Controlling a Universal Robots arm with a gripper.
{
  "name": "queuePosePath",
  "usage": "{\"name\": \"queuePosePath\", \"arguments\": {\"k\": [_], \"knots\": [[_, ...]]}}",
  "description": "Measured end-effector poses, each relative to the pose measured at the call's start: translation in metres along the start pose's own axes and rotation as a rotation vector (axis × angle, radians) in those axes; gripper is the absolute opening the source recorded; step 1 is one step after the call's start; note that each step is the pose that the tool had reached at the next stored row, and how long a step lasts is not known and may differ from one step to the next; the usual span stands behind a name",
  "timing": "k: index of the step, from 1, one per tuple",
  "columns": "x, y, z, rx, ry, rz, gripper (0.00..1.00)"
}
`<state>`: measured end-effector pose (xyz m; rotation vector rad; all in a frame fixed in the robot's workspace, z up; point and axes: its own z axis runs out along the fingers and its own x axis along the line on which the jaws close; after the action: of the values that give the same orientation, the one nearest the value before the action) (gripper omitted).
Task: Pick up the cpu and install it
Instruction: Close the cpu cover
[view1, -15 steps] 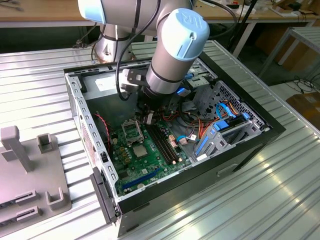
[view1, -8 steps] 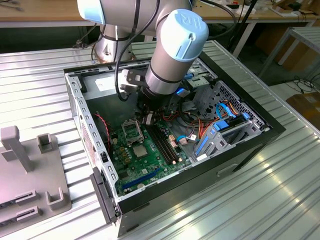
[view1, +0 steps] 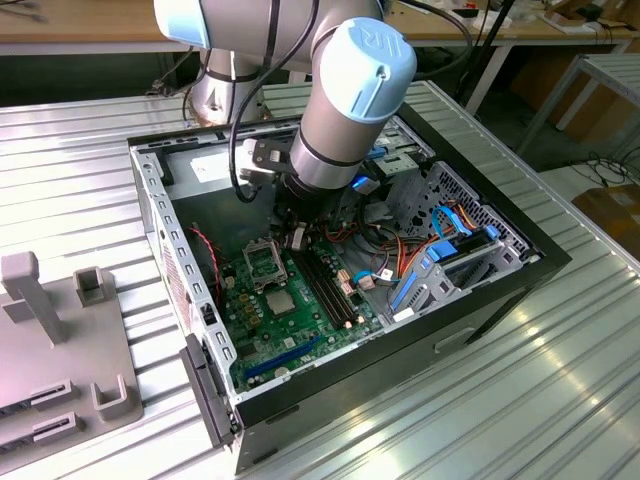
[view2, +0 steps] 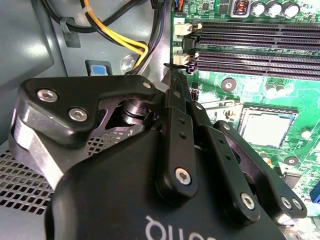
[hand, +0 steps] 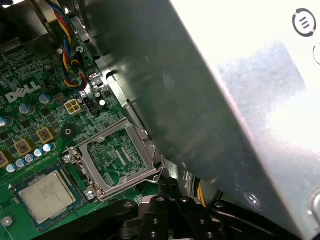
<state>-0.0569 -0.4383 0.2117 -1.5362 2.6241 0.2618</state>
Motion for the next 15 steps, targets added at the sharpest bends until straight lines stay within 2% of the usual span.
{"name": "queuePosePath", "arguments": {"k": [5,8,12,15], "knots": [[0.0,0.0003,-0.0009,0.0002,0.0011,-0.001,0.11],[-0.0001,0.0004,-0.0019,0.0016,0.0038,-0.002,0.11],[-0.0002,0.0005,-0.0021,0.0114,0.0218,-0.002,0.11],[-0.0003,0.0005,-0.003,0.0155,0.0295,-0.003,0.11]]}}
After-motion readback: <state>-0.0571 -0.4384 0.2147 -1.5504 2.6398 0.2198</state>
